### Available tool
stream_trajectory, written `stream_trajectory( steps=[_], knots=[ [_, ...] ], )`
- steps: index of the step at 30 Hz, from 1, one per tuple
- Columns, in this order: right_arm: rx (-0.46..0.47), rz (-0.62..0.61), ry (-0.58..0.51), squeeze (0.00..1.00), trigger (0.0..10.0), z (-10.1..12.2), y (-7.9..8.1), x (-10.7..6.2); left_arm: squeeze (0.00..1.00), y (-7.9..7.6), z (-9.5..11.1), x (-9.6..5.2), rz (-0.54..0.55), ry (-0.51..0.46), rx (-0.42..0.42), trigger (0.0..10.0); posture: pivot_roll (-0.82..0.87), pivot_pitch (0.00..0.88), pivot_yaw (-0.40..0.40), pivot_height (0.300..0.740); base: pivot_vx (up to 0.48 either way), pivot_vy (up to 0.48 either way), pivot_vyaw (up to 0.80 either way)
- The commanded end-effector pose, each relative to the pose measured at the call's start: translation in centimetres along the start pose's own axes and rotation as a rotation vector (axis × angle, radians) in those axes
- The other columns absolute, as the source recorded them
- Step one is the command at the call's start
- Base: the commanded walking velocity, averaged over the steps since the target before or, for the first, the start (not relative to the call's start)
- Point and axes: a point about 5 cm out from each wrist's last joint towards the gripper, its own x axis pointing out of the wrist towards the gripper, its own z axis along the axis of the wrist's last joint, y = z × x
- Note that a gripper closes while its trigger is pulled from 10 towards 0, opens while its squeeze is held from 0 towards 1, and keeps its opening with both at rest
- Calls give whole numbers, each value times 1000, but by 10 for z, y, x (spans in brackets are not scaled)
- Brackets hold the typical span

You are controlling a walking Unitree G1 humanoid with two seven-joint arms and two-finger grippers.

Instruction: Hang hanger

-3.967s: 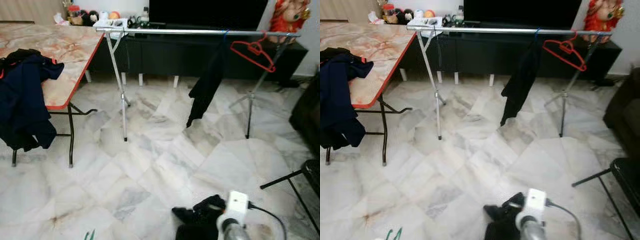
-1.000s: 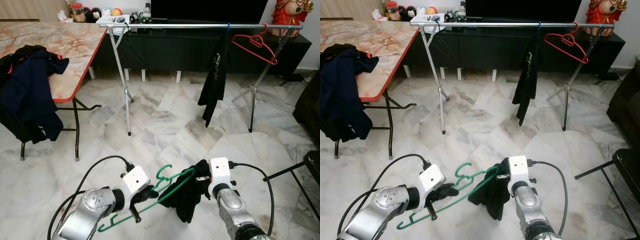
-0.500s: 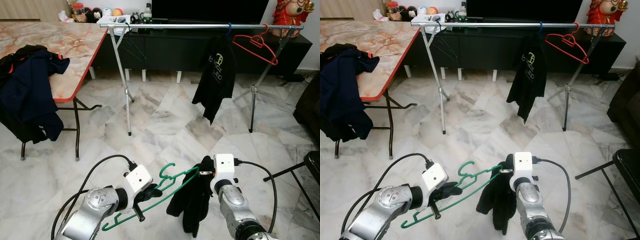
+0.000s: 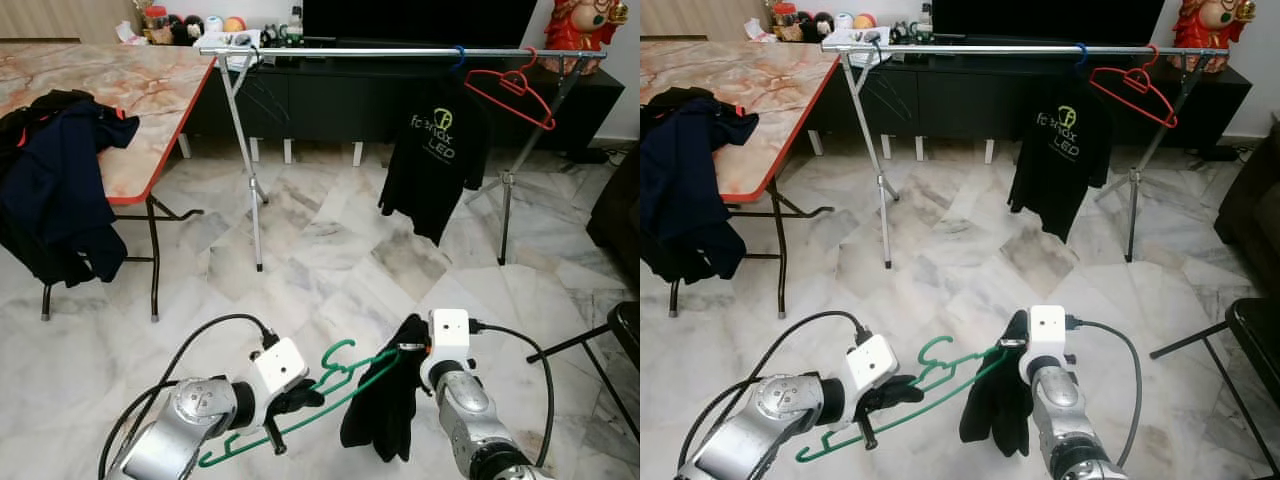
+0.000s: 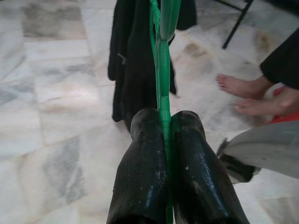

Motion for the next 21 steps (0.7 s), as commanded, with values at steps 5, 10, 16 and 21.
stream_trajectory(
  steps=[5, 10, 16, 21],
  knots=[
    [10, 16, -17, 0, 10000, 5, 5, 2, 0, 8, 1, 5, 73, 5, 16, 10000, 69, 104, -23, 740, 0, 0, 0],
    [14, 14, -9, 0, 10000, 3, 5, 1, 0, 13, 2, 6, 128, -7, 19, 10000, 70, 100, -23, 740, 0, 0, 0],
    [-15, 66, -28, 0, 10000, 6, 10, 2, 0, 11, 6, 6, 99, -49, -6, 10000, 70, 95, -23, 740, 0, 0, 0],
    [-33, 152, -106, 0, 10000, 26, 20, 6, 0, 11, 7, 7, 100, -58, -4, 10000, 67, 97, -25, 740, 0, 0, 0]
  ],
)
